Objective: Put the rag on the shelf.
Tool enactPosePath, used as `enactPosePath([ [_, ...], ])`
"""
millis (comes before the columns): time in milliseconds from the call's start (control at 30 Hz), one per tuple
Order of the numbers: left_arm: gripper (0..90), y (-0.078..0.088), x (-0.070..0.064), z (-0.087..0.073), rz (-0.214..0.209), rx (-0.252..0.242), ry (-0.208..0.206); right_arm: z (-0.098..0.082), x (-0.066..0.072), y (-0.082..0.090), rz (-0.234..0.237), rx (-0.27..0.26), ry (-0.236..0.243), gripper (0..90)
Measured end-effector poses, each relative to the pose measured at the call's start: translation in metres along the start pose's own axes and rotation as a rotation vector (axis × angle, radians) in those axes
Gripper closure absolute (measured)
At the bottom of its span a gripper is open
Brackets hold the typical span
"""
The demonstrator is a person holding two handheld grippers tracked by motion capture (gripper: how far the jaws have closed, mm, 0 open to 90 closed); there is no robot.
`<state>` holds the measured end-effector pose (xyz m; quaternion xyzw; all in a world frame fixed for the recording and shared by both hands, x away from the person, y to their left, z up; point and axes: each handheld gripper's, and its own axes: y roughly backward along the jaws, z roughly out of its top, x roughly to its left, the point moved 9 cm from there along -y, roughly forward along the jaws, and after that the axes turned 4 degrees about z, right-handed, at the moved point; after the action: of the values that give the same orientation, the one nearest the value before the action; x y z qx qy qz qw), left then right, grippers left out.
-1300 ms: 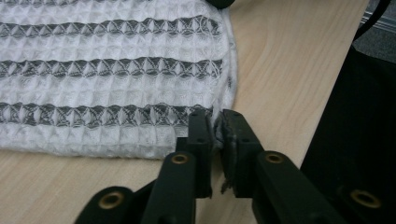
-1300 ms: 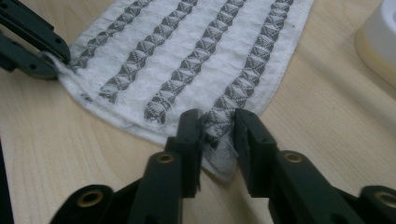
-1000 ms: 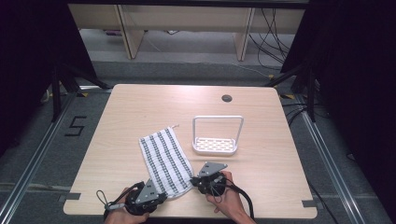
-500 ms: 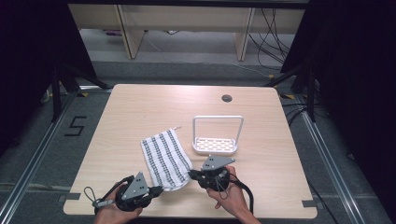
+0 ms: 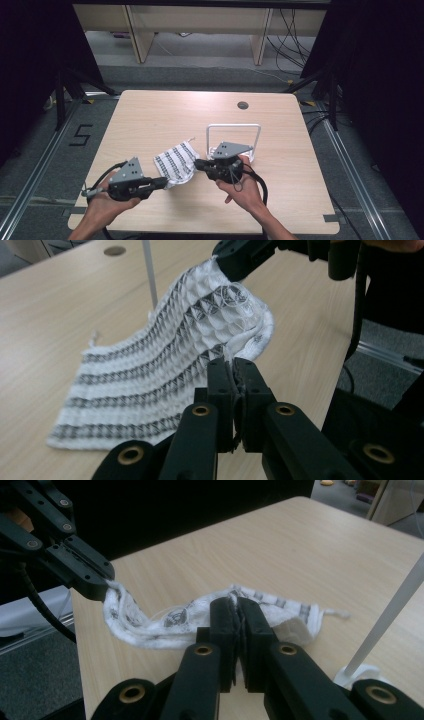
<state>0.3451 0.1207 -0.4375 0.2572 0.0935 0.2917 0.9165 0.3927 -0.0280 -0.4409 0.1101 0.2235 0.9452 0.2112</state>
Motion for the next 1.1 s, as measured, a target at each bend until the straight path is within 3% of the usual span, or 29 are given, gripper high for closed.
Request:
enactPosePath([
  [167, 86.3, 0.010, 0.005, 0.024, 0.000, -0.016, -0.008, 0.022, 0.000, 0.009, 0.010, -0.019, -0.006, 87.2],
  [233, 86.3, 0.019, 0.005, 0.043, -0.006, -0.035, -0.028, 0.036, 0.002, 0.019, 0.014, -0.037, -0.010, 87.3],
  [367, 86.4, 0.030, 0.002, 0.064, 0.003, -0.058, -0.055, 0.052, 0.006, 0.031, 0.032, -0.070, 0.012, 87.3],
  [533, 86.3, 0.038, -0.001, 0.086, -0.003, -0.110, -0.068, 0.065, 0.013, 0.051, 0.045, -0.111, -0.005, 87.3],
  [600, 86.3, 0.038, -0.002, 0.090, -0.008, -0.118, -0.070, 0.066, 0.014, 0.060, 0.035, -0.129, 0.010, 87.3],
  [633, 86.3, 0.038, -0.004, 0.095, -0.008, -0.124, -0.077, 0.067, 0.013, 0.063, 0.032, -0.140, 0.027, 87.3],
  [833, 86.3, 0.028, -0.015, 0.109, -0.043, -0.126, -0.093, 0.065, 0.012, 0.081, 0.015, -0.153, -0.006, 87.4],
  [1100, 86.2, 0.004, -0.016, 0.138, -0.041, -0.137, -0.114, 0.063, -0.004, 0.116, -0.066, -0.181, -0.018, 87.3],
])
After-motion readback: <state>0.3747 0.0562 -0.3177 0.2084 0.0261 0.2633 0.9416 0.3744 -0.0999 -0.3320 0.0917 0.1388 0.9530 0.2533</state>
